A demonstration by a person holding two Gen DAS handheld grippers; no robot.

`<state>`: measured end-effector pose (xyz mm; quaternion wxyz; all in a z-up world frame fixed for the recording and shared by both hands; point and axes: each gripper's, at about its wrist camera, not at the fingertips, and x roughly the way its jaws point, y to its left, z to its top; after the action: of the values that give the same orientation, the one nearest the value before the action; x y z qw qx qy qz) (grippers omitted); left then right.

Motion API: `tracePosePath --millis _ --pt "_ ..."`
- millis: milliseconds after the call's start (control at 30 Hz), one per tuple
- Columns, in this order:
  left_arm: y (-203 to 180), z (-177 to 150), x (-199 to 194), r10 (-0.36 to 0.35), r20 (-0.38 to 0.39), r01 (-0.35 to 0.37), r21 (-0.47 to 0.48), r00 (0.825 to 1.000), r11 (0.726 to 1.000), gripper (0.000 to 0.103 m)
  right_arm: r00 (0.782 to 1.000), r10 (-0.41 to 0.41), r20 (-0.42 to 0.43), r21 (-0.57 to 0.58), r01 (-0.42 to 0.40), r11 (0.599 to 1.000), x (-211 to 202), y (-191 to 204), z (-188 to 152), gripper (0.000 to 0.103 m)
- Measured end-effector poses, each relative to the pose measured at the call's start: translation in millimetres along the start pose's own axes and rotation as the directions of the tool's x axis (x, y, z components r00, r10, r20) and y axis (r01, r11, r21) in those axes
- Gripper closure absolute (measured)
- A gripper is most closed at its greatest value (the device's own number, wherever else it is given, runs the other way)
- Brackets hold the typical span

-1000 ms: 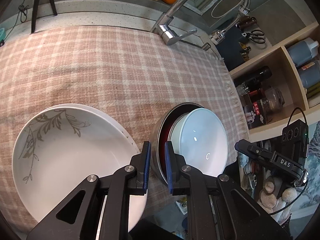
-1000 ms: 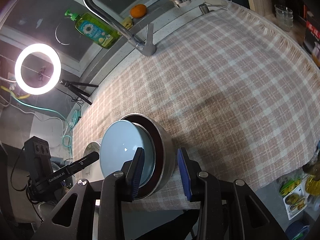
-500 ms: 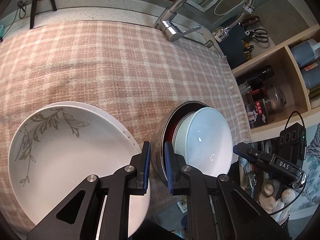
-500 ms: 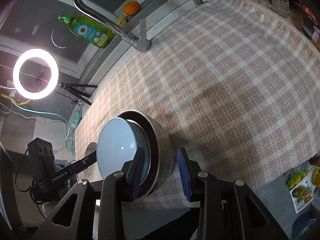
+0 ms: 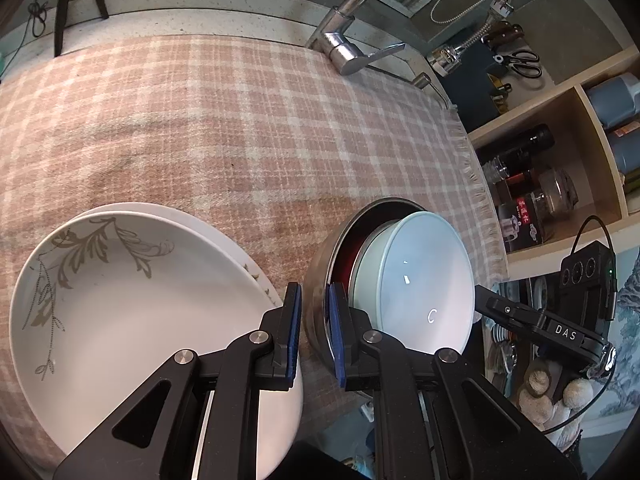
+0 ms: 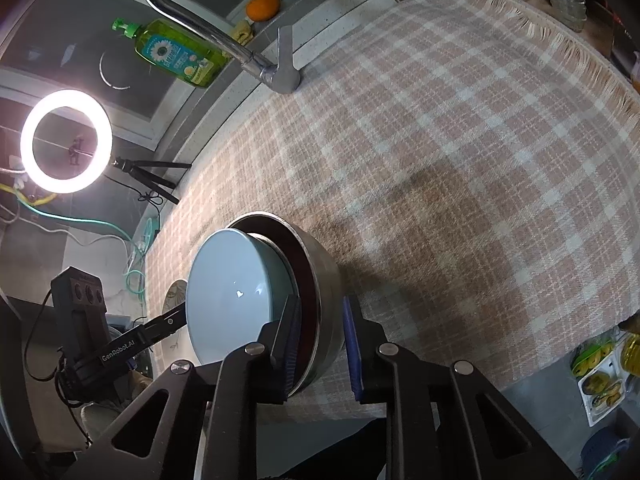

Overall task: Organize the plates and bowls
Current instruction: 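Grip the rim of the nested bowl stack with both grippers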

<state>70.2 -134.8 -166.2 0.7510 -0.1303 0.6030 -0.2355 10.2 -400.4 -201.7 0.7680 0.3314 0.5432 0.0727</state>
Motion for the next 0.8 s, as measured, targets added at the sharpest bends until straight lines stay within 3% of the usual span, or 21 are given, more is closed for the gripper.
tracePosePath --millis 800 --pt "0.5 3.0 10.2 -0.011 -0.013 0.011 0.006 1.000 1.000 0.096 0.999 -0.014 -0.030 -0.002 0.014 1.000 9.7 2.6 2.0 0.093"
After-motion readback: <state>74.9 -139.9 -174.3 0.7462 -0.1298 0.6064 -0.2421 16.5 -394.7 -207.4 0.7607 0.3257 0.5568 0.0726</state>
